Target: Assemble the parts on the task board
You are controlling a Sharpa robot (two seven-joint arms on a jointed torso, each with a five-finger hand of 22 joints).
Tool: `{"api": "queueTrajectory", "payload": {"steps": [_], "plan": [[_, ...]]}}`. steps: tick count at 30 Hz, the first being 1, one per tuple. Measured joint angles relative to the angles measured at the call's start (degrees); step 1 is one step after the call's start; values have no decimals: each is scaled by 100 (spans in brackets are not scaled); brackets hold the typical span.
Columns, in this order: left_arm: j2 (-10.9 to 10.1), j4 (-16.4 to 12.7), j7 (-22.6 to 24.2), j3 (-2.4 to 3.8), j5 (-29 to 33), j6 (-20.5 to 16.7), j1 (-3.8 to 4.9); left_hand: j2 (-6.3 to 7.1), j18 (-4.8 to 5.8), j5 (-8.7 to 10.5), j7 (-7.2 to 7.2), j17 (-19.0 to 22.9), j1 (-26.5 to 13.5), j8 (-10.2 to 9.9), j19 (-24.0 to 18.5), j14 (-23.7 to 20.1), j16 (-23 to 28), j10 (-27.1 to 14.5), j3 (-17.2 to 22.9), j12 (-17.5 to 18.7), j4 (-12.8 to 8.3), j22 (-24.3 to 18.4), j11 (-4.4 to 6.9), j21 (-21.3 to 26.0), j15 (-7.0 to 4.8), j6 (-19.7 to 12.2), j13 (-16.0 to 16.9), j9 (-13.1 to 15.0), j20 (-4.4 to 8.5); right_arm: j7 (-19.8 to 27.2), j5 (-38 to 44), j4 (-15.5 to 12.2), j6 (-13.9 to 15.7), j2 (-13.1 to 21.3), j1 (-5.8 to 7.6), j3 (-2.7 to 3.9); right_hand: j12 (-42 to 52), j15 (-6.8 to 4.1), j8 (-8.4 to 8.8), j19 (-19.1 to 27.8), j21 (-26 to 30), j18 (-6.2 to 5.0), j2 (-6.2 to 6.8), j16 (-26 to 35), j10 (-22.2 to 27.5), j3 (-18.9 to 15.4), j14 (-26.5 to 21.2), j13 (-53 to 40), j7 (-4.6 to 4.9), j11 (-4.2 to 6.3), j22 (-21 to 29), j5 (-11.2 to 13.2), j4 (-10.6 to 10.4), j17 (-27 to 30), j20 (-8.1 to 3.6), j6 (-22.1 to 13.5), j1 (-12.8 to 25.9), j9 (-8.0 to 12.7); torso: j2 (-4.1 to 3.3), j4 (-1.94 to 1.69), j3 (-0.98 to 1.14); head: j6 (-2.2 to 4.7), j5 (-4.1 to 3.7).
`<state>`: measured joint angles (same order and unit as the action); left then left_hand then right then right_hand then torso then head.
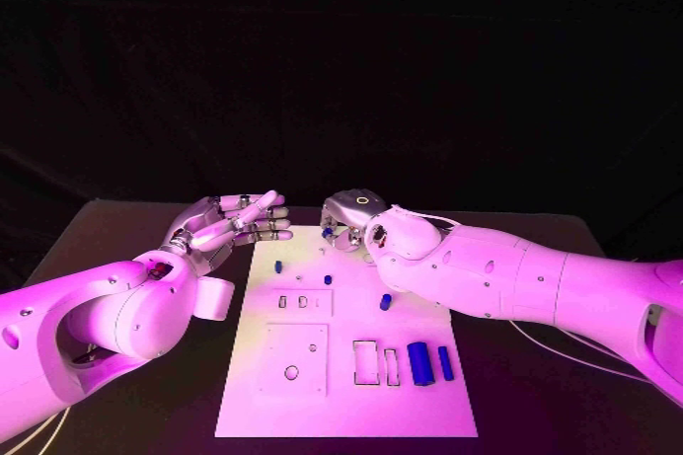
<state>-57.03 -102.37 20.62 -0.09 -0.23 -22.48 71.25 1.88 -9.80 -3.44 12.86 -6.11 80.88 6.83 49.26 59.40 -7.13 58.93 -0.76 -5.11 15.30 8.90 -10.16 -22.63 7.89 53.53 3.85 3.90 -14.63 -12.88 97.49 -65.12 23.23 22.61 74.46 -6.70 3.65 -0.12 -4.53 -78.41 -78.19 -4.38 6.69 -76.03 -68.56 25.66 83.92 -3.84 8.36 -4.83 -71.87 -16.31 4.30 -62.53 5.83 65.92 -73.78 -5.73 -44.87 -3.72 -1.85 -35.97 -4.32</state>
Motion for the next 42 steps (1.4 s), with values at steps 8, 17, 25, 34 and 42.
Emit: {"api": "queueTrajectory", "payload": {"steps": [8, 17, 25, 34, 42], "plan": [[1, 16, 0, 0, 0, -1, 1, 0, 0, 0, 0, 0, 0, 0, 0, 0, 0, 0, 0, 0, 0, 0, 0, 0, 0, 0, 0, 0, 0, -44, 8, 38, -11, -25, -1, -1, 0, 75, 86, 104, 93, 0, 172, 45, 360, 9, 11, 15, 95, -91, 167, 116, -32, 170, 104, -306, 101, 53, -3, 2, 0, 6, 13], [0, 21, -3, 0, 0, -2, 2, 0, 0, 0, 0, 1, 0, 0, 0, 0, 0, 0, 0, 0, 0, 1, 0, 0, 0, 0, 0, 0, 0, -51, 6, 52, -72, -22, 2, 0, 0, 75, 86, 135, 133, 0, 180, 45, 485, -29, 11, 15, 123, -126, 251, 133, -69, 219, 135, -410, 109, 80, -5, 5, 3, -2, 13], [-8, 45, -7, 0, 0, -2, 3, 0, 0, 0, 0, 1, 0, 0, 0, 0, 0, 0, 0, 0, 0, 1, 0, 0, 0, 0, 0, 0, 0, -43, -15, -346, 15, 332, 6, 11, 70, 75, 86, 167, 159, -1, 215, 67, 386, -57, 11, -21, 124, -99, 215, 87, -97, 243, 124, -411, 101, 80, -5, 6, 3, 3, 9], [-40, 78, -10, -1, 1, 2, 3, 0, 0, 0, 0, 2, 0, 0, 0, 0, 0, 0, 0, 0, 0, -5, 0, 0, 0, 0, 0, 0, 0, 31, -428, -1312, 142, 1475, 113, 101, 436, 72, 86, 27, 20, -1, 569, -122, -356, -975, 8, -234, 80, 10, -37, 168, -469, -51, 48, -775, 455, 131, 0, 52, 3, 64, -29], [-67, 124, -10, -1, 1, 3, 3, 0, 0, 0, 0, 2, 0, 0, 0, 0, 0, 0, 0, 0, 0, -4, 0, 0, 0, 0, 0, 0, 0, 96, -979, -1469, -78, 1976, 195, 130, 2142, -155, -36, -196, -181, -1, 385, -395, -1087, -2081, 11, -1723, -81, 247, -305, -148, -700, -509, -135, -839, 27, 58, 23, 110, 3, 81, -35]]}}
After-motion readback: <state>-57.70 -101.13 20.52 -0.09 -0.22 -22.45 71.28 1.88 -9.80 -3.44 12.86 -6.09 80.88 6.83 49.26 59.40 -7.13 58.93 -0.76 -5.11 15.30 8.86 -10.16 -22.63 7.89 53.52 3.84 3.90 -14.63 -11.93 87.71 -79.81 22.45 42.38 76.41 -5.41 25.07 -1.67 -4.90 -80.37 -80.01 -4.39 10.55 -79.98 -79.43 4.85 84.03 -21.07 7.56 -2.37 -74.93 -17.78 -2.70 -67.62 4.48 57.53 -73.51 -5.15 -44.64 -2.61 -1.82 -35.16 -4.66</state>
